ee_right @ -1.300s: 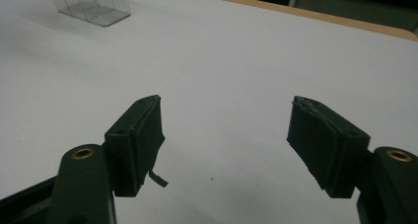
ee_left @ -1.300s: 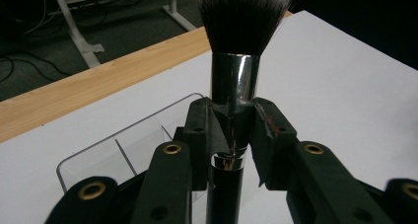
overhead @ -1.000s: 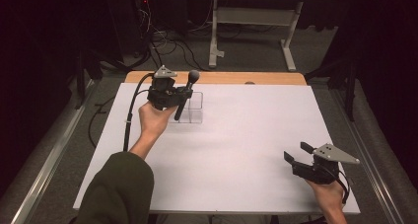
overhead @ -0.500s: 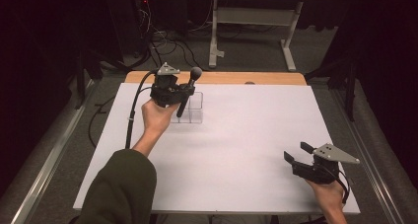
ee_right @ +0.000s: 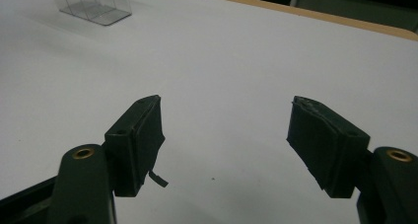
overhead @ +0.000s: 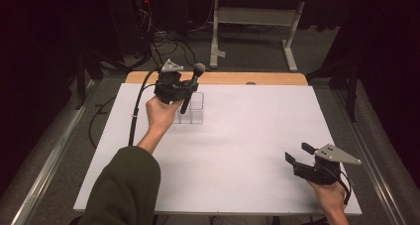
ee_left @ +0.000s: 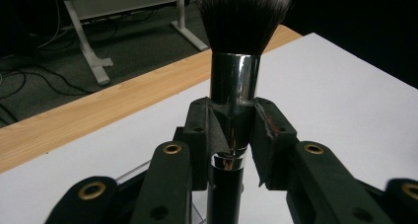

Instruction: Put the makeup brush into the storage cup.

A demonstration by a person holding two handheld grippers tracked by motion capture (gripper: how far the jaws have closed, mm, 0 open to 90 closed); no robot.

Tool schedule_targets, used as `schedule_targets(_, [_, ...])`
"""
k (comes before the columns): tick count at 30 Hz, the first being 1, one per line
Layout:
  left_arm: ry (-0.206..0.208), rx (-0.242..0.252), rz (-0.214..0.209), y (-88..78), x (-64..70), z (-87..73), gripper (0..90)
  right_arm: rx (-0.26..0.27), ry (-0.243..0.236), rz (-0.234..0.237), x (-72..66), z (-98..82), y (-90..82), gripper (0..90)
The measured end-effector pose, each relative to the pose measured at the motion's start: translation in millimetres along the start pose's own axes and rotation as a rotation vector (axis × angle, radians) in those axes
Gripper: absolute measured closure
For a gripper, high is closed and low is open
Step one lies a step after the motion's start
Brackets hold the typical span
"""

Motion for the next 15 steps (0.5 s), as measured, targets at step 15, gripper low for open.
schedule_targets(15, [0.010,0.013,0.022,12.4,-1.8,7.5,70.5,-0.004,0.000,-0.003,0.0,-0.3,0.5,31.2])
Point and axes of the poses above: each handheld gripper's, and its own axes: y roughly forward along the jaws, z roughly out of its top, x roughly to its right, the point moved 2 cm from there along y, roughly forward along the jaws, and after that the axes turned 12 degrees about y, right-handed, at the moved point
